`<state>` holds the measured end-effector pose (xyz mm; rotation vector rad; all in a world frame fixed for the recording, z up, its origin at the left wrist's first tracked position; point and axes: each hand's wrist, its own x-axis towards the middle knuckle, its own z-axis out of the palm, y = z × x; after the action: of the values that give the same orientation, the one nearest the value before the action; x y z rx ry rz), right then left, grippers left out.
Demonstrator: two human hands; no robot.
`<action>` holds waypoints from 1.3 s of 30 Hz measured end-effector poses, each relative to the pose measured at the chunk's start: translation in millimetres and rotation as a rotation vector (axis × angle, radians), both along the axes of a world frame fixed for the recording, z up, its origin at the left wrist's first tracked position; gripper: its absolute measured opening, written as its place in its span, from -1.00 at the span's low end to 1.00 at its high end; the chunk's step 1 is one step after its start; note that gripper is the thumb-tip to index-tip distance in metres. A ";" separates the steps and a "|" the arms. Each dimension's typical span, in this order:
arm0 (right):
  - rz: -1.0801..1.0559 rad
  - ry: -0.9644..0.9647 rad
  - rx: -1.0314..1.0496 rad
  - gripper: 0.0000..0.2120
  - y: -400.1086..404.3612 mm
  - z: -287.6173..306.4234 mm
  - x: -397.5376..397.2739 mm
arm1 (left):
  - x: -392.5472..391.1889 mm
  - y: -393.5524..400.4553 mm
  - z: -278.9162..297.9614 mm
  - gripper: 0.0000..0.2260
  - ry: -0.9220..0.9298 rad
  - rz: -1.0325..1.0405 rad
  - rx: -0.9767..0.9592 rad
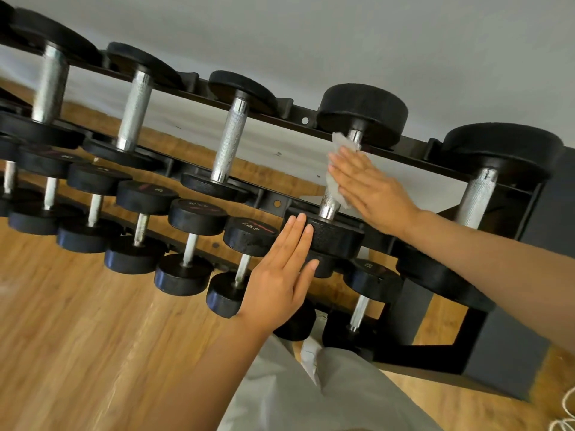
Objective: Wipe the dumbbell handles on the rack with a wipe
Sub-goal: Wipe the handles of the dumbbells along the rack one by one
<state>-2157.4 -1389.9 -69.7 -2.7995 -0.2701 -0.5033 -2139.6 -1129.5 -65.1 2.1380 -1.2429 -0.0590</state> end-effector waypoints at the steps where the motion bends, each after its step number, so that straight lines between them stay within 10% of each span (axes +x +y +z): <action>1: 0.095 0.028 -0.003 -0.63 2.5 -3.4 -6.9 | -0.1 0.3 -0.1 -0.55 -0.003 -0.001 0.001; 4: 0.338 0.084 -0.131 -0.63 -9.9 -1.0 -10.5 | -0.1 0.5 0.1 -0.55 -0.008 -0.007 0.006; 11: -0.097 0.035 -0.118 -0.55 -23.3 5.1 15.0 | -1.3 0.3 3.7 -0.54 -0.008 -0.003 0.035; 18: 0.356 0.026 -0.160 -0.57 -22.1 -15.0 -11.4 | 1.8 1.7 7.8 -0.54 -0.032 -0.025 0.049; 21: 0.156 -0.016 -0.190 -0.61 -30.3 -11.3 -4.5 | 6.4 2.7 12.4 -0.55 -0.059 -0.041 0.078; 25: -0.265 0.115 0.035 -0.54 1.5 6.9 0.7 | 17.8 6.1 15.5 -0.55 -0.106 -0.097 0.109; 33: -0.417 0.571 0.969 -0.18 58.9 32.5 4.5 | 48.5 17.4 27.4 -0.55 -0.142 -0.286 0.235; 39: -0.630 0.531 1.014 -0.22 83.6 46.6 20.6 | 117.7 12.2 44.6 -0.57 -0.223 -0.506 0.235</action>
<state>-2136.8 -1306.3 -23.1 -1.8382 0.7777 0.0371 -2022.0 -1117.4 -20.5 2.0051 -1.9714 -0.1955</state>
